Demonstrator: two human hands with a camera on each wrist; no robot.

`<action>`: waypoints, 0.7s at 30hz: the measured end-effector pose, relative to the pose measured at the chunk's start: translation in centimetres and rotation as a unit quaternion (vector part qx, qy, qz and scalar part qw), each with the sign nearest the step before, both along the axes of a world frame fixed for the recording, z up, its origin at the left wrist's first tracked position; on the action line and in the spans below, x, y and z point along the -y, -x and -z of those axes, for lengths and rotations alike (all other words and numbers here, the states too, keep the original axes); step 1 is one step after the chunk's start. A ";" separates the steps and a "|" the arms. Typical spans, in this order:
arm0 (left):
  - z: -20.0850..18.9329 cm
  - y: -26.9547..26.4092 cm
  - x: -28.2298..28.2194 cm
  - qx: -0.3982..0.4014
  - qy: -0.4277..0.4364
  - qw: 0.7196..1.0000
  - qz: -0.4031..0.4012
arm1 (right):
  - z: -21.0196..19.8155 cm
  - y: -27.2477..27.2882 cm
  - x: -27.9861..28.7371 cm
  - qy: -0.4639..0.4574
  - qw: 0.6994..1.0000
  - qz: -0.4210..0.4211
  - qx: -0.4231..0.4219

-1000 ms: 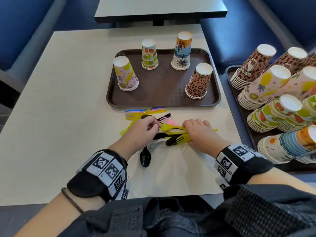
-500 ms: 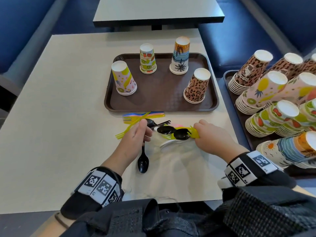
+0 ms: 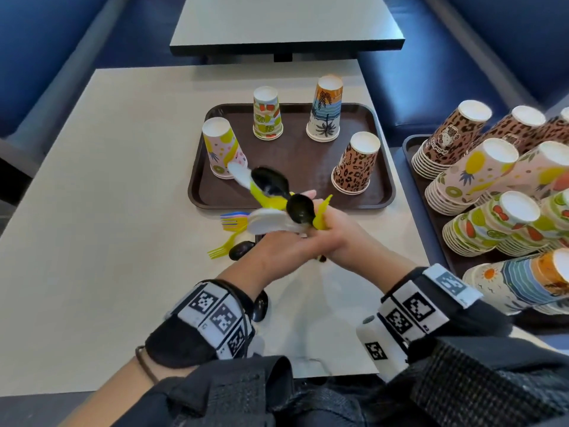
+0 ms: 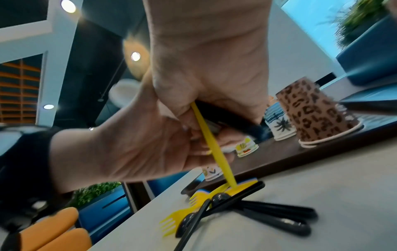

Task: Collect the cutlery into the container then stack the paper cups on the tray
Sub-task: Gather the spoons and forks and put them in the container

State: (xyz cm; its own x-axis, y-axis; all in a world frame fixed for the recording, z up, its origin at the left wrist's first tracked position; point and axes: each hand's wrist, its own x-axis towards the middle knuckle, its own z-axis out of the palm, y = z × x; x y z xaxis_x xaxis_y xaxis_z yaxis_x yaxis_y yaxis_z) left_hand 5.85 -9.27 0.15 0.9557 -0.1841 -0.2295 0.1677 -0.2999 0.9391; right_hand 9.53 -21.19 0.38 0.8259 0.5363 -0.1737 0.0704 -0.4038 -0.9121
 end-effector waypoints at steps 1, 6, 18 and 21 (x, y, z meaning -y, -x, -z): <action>-0.1 -0.2 0.2 0.018 0.040 0.998 -0.042 | 0.1 0.2 -0.7 -0.046 0.998 -0.026 0.019; 0.7 -0.4 0.6 0.060 0.097 0.985 -0.130 | 1.2 0.6 -1.2 -0.058 0.990 -0.062 0.110; -1.1 -2.4 0.0 0.061 0.132 0.963 -0.226 | 4.0 0.6 0.2 0.136 0.990 -0.002 -0.034; -2.0 -3.0 -0.4 0.088 0.141 0.964 -0.206 | 4.1 0.3 0.4 0.190 0.977 -0.049 -0.085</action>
